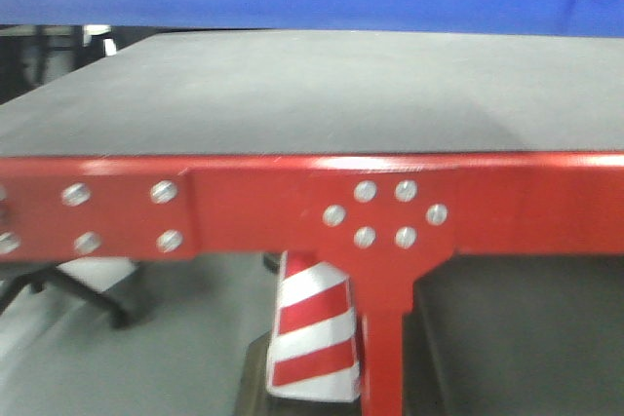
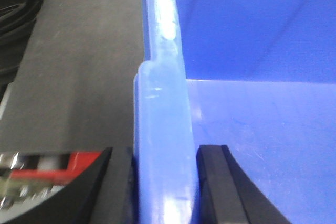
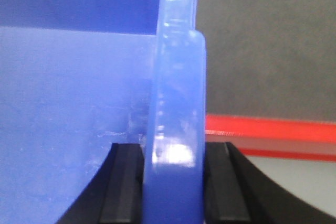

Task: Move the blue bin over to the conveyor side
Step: 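Carry the bin with both grippers out over the grey conveyor belt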

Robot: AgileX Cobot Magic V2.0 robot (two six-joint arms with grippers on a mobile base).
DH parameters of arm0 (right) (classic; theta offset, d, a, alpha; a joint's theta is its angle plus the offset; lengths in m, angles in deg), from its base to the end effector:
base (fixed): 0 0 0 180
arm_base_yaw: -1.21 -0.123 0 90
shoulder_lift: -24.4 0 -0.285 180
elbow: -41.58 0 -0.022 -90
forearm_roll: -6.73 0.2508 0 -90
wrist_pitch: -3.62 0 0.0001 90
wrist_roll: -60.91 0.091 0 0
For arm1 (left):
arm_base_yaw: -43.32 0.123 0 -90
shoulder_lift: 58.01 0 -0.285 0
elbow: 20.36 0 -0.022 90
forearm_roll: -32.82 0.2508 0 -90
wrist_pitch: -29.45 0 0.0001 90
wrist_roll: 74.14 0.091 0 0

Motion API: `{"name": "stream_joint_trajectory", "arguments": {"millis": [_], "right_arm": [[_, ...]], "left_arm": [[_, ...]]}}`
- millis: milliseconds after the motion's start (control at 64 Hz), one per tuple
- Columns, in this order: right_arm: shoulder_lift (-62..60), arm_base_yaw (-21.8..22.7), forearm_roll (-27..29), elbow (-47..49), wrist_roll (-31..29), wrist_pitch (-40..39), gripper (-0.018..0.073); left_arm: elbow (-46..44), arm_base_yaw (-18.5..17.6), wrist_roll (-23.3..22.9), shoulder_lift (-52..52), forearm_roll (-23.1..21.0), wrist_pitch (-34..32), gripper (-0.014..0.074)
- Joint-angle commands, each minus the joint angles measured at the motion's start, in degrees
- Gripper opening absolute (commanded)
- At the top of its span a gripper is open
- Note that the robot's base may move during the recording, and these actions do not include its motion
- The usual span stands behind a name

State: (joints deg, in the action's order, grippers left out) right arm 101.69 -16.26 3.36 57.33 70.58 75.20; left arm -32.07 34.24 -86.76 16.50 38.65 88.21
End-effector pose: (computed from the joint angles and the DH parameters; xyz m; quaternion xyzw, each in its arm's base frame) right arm 0.2053 0.0593 0.4777 -0.0598 0.9151 0.0648 0.3934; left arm 0.2128 -0.0260 0.4845 -0.0251 0.8713 -0.0419 0.4884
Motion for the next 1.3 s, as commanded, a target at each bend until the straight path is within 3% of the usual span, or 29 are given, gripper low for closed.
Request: {"name": "stream_joint_trajectory", "arguments": {"millis": [0, 1281], "right_arm": [[-1.1, 0.3, -0.8, 0.7, -0.5, -5.2, -0.0081], [-1.1, 0.3, -0.8, 0.7, -0.5, -5.2, -0.0081]], "left_arm": [[-1.1, -0.2, 0.6, -0.8, -0.2, -5.8, -0.0019], [-1.1, -0.2, 0.6, -0.6, -0.2, -5.8, -0.0019]]}}
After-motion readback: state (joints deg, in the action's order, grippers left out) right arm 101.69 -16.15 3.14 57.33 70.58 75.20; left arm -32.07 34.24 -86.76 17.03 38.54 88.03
